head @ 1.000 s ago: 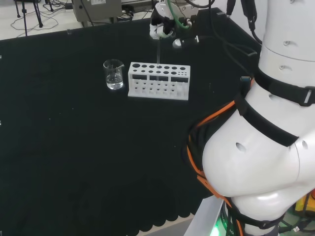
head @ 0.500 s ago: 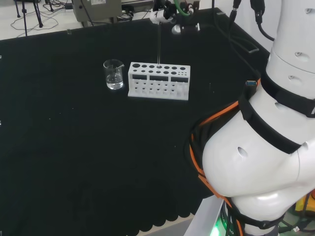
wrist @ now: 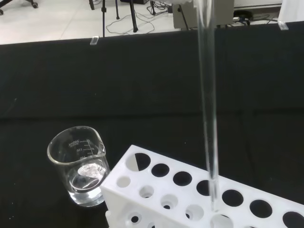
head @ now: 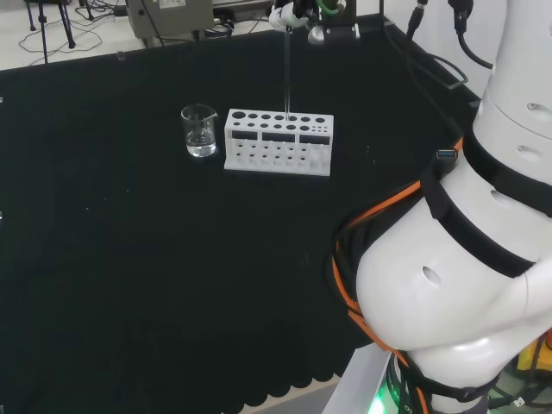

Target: Take the glass rod from the white test tube rack.

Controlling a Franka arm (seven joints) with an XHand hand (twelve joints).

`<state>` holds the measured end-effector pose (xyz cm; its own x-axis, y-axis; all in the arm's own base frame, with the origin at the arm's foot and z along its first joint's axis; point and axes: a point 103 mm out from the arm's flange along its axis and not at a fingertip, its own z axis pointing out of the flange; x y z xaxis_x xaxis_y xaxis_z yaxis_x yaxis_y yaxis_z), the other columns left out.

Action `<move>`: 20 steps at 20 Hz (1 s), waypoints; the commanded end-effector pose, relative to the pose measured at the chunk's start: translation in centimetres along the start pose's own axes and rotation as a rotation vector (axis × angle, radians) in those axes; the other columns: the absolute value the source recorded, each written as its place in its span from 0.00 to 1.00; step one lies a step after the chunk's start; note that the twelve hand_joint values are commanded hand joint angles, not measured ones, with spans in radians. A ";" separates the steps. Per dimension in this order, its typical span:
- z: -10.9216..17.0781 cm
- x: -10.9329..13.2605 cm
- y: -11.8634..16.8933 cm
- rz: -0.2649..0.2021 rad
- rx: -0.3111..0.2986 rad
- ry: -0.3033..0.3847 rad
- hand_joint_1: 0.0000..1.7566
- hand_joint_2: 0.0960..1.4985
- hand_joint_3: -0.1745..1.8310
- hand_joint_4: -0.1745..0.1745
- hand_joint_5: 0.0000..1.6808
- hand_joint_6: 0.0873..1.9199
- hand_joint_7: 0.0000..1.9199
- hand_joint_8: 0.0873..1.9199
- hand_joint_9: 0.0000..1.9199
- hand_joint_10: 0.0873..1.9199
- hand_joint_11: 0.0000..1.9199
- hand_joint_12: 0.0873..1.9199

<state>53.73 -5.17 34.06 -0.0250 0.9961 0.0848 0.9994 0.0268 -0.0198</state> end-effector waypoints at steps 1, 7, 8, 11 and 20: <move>-2.9 0.7 -1.3 0.004 -0.086 0.024 0.75 0.72 0.00 0.00 0.77 0.05 0.63 0.47 0.89 0.33 0.69 0.40; -3.5 1.7 -1.1 -0.012 -0.101 0.025 0.75 0.71 0.00 0.00 0.78 0.03 0.63 0.47 0.89 0.32 0.69 0.40; -3.5 1.7 -1.1 -0.012 -0.103 0.024 0.75 0.71 0.00 0.00 0.78 0.03 0.63 0.47 0.89 0.32 0.69 0.40; -3.7 2.0 -1.2 -0.012 -0.113 0.024 0.75 0.72 0.00 0.00 0.78 0.03 0.63 0.47 0.89 0.32 0.69 0.40; -4.2 2.7 -1.4 -0.027 -0.121 0.021 0.75 0.72 0.00 0.00 0.78 0.03 0.63 0.47 0.89 0.31 0.69 0.40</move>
